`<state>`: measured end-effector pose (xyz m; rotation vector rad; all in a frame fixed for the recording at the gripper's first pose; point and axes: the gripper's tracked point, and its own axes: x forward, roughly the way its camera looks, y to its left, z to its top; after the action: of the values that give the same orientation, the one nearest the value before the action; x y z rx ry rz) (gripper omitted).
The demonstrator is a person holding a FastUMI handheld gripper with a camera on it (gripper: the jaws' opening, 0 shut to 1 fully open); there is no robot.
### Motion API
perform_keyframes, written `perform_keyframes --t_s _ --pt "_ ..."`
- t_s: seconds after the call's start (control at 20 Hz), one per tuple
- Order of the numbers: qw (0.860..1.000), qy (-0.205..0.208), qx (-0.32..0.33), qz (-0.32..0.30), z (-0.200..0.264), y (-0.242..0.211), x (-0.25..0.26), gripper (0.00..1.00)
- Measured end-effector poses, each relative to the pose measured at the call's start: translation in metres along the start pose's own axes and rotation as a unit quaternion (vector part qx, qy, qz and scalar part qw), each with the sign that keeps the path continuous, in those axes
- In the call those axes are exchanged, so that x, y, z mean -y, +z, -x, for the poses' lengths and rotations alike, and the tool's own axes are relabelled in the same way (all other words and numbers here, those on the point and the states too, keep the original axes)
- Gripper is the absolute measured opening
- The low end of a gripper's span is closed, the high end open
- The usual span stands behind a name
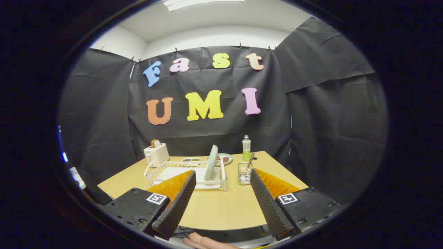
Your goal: Take the plate from the dish rack, then take the spoon from the basket and place it into the plate.
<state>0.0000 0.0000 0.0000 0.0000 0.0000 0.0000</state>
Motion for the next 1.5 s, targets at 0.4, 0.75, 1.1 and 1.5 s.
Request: perform_keyframes --t_s 0.4,0.75,1.1,1.5 --pt "1.0 -0.002 -0.009 0.002 -0.005 -0.009 0.005 1.0" --pt "1.0 0.002 -0.017 0.004 -0.015 -0.012 0.006 1.0" --pt "0.998 0.025 -0.054 0.016 -0.072 0.014 -0.004 1.0" --pt "0.984 0.009 -0.162 0.07 -0.187 0.043 -0.025 1.0"
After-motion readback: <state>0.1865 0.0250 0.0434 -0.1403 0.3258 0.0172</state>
